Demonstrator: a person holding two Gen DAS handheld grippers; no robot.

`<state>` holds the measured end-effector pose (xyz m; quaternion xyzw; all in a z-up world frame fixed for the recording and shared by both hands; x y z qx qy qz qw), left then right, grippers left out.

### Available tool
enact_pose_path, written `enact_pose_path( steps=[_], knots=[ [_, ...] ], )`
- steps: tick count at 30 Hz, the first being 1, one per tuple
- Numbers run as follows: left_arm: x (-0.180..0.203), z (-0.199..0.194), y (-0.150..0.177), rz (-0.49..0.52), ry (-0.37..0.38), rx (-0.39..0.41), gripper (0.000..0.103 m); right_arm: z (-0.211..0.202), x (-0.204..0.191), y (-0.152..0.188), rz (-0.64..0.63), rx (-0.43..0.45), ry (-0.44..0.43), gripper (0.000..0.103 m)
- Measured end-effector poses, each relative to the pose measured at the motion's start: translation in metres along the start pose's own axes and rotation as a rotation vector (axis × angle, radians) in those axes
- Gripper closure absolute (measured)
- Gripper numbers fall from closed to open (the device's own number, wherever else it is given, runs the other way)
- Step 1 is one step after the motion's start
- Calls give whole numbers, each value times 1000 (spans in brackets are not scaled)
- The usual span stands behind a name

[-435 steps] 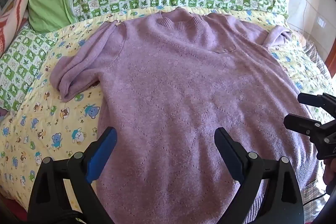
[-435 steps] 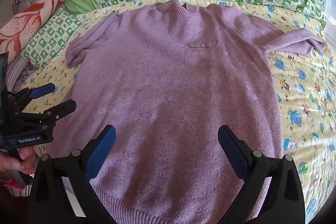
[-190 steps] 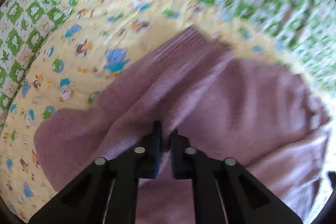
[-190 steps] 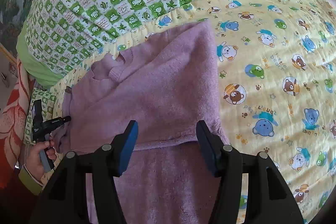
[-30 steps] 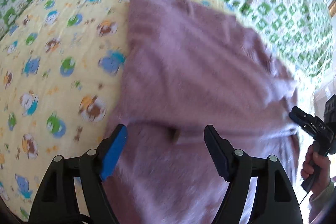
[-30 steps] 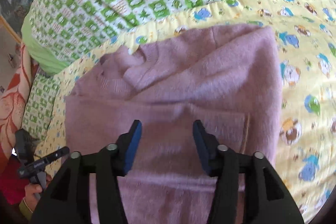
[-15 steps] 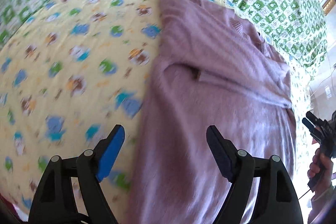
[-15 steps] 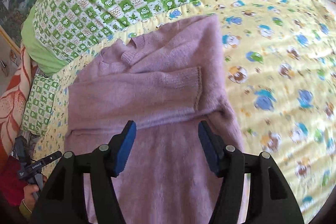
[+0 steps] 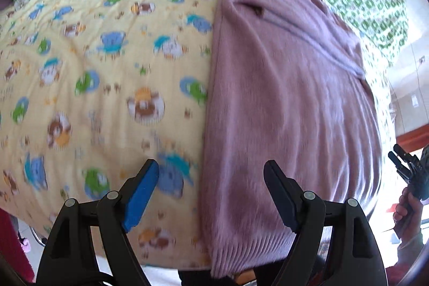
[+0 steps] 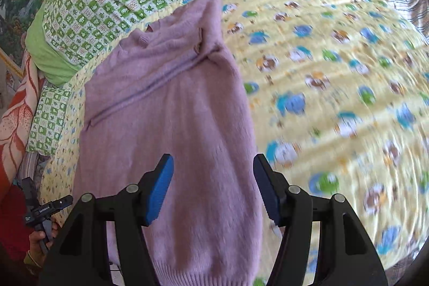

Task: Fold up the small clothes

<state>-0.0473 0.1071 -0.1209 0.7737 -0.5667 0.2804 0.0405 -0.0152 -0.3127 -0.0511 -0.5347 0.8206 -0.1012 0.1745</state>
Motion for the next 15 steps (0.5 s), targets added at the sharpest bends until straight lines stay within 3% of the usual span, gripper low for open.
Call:
enact_pose_path(
  steps=[8, 15],
  knots=[
    [4, 0, 49, -2, 65, -46, 18, -15, 19, 61, -26, -43, 10, 40],
    [12, 4, 64, 53, 66, -49, 18, -16, 39, 101, 14, -92, -23, 40]
  ],
)
Point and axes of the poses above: each gripper's, at about its wrist camera, not at the fingertips, and z roughly the way its jaws point, x to its right, y to its underside, the point moved 9 cm from there along z, roughly the way its jaws point, and after that the axes turned 12 degrees about y, right-handed, at the moved point
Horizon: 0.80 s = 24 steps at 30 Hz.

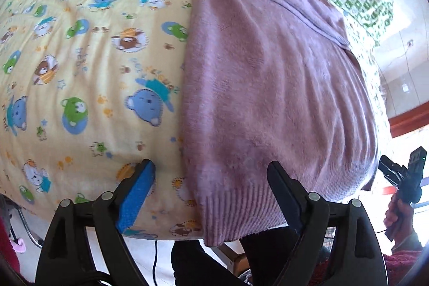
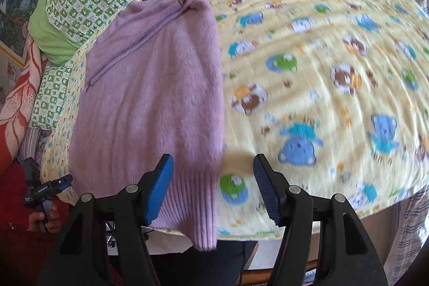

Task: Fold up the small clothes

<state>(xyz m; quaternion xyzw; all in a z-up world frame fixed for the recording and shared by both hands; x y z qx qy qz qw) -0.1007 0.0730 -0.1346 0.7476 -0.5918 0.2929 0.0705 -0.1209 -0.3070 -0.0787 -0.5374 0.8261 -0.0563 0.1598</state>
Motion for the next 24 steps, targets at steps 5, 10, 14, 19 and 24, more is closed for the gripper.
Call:
enact_pose_path(
  steps=[5, 10, 14, 19, 24],
  knots=[
    [21, 13, -1, 23, 70, -33, 24, 4, -3, 11, 3, -5, -55, 40],
    [30, 22, 1, 80, 76, -51, 46, 6, -6, 18, 30, -18, -137, 40],
    [19, 18, 2, 51, 92, -54, 81, 8, -7, 24, 46, -34, -187, 55],
    [17, 16, 2, 19, 143, -40, 95, 18, -14, 37, 53, -93, -241, 93],
    [32, 6, -4, 46, 187, -10, 97, 9, -22, 33, 57, -69, -299, 95]
  ],
)
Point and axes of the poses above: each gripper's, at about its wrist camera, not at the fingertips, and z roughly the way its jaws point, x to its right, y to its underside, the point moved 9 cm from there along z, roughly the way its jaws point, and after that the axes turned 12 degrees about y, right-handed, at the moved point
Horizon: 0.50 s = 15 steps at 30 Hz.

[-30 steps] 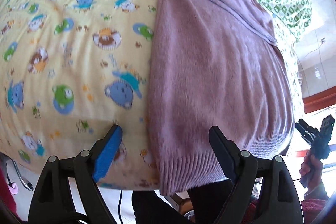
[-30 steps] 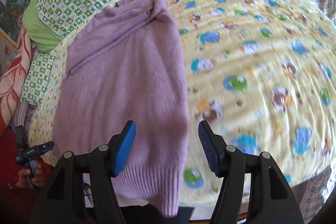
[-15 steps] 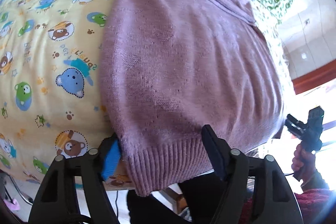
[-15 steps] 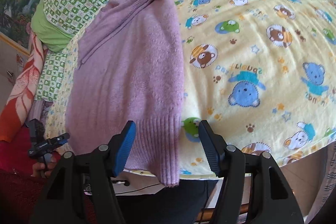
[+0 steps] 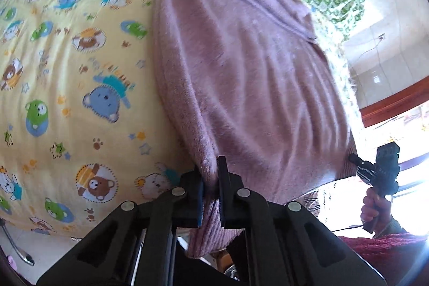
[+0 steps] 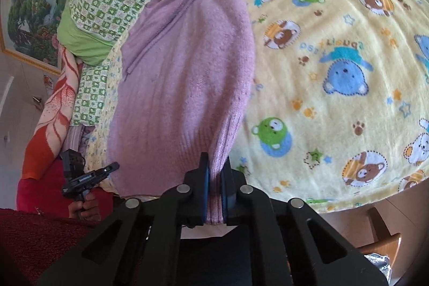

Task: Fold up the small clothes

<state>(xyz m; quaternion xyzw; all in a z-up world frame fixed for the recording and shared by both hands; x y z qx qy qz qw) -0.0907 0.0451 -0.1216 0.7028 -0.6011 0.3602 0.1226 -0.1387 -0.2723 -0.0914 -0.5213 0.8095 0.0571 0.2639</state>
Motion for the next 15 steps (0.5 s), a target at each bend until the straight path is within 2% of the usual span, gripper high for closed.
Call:
enact_pose_path(
  steps=[8, 15],
  knots=[
    [44, -21, -45, 72, 75, 90, 98, -36, -48, -47, -31, 128, -184, 95],
    [67, -33, -125, 93, 117, 204, 98, -52, -87, -112, -44, 234, -288, 95]
  ],
)
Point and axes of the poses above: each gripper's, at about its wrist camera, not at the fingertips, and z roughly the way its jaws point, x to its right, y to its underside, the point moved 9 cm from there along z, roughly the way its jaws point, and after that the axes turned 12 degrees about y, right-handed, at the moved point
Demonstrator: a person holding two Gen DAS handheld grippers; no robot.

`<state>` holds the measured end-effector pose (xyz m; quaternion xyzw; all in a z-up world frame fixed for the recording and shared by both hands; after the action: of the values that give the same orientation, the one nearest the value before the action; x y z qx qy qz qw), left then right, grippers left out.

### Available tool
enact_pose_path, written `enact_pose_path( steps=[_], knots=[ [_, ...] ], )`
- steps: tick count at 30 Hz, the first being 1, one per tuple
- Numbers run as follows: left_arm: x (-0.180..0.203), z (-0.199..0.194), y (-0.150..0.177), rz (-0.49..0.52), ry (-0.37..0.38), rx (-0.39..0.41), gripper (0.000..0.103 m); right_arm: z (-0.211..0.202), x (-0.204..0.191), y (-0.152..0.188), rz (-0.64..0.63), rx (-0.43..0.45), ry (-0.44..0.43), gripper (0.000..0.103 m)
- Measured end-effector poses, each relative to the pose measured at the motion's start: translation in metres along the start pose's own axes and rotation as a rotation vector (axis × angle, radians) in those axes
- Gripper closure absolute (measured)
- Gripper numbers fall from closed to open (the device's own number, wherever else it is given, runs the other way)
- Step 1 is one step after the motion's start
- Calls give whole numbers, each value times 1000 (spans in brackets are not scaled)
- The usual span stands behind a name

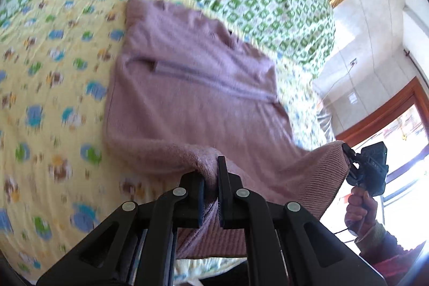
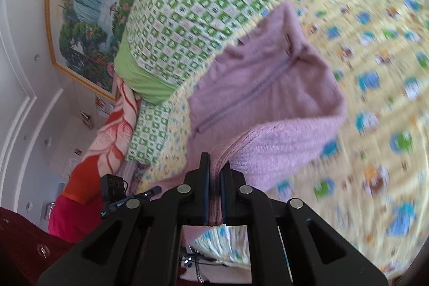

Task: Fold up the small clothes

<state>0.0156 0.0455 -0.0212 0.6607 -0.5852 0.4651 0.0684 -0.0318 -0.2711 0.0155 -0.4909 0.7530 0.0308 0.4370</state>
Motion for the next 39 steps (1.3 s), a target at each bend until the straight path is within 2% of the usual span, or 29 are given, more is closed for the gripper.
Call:
enact_pose_path(
  steps=[4, 8, 15, 20, 28, 36, 39],
  knots=[
    [-5, 11, -50, 4, -8, 50, 98, 12, -5, -47, 20, 62, -32, 95],
    [-19, 29, -94, -21, -30, 93, 98, 32, -2, -95, 8, 94, -11, 95],
    [-53, 66, -174, -84, -56, 150, 98, 82, 9, -170, -14, 102, 58, 96],
    [-73, 94, -214, -111, -76, 168, 98, 126, 16, -212, -7, 96, 83, 96],
    [-126, 135, -244, -219, -114, 176, 98, 201, 58, -252, 35, 49, 181, 96],
    [-159, 167, -255, -263, -175, 139, 97, 247, 101, -264, 96, 8, 259, 95],
    [-158, 163, -254, -283, -163, 143, 94, 255, 108, -263, 133, -14, 269, 94]
  ],
)
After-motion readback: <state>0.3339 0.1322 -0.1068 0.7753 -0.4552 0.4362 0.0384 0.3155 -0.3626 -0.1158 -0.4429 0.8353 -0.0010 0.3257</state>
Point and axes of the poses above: each gripper's, at about its wrist camera, not at the fingertips, and z roughly the way its jaws point, x to its right, y to its underside, the point moved 9 cm from there along z, roughly the way its jaws point, and after that the axes turned 12 degrees about y, right-handed, at the moved point
